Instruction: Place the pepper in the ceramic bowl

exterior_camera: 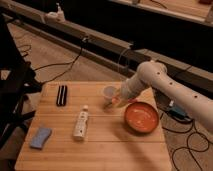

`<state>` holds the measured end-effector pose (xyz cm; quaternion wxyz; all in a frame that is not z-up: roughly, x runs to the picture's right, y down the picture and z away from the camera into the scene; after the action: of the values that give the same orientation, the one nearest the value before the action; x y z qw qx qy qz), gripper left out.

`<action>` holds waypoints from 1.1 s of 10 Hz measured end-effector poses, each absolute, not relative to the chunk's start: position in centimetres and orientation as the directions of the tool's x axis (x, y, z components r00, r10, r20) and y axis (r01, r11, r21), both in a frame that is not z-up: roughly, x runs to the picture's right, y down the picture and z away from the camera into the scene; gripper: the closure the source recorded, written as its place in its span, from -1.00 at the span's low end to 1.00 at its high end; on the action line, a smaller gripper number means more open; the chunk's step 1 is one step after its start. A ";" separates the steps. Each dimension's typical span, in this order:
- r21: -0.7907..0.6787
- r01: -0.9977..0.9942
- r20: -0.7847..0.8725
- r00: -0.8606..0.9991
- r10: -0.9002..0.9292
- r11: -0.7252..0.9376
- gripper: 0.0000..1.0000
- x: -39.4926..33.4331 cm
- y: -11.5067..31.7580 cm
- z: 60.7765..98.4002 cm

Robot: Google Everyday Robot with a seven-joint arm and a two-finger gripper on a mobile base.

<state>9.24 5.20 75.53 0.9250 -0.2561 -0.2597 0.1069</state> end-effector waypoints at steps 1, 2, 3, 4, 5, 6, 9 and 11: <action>-0.524 -0.133 0.418 0.821 0.390 0.841 1.00 11.1 4.5 76.1; -0.519 -0.192 0.412 0.797 0.441 0.833 1.00 12.7 3.8 76.7; -0.517 -0.237 0.405 0.779 0.479 0.822 1.00 14.1 3.6 77.2; -0.520 -0.273 0.395 0.763 0.511 0.809 0.97 15.3 3.8 77.7; -0.529 -0.301 0.381 0.751 0.539 0.794 0.84 16.5 4.5 78.2; -0.544 -0.325 0.364 0.739 0.566 0.774 0.63 17.2 5.4 78.8; -0.594 -0.362 0.312 0.719 0.621 0.719 0.03 18.4 8.7 80.3; -0.617 -0.378 0.281 0.714 0.642 0.690 -0.37 18.9 10.4 81.0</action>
<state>18.94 10.45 81.04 0.8858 -0.2684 -0.2460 0.2876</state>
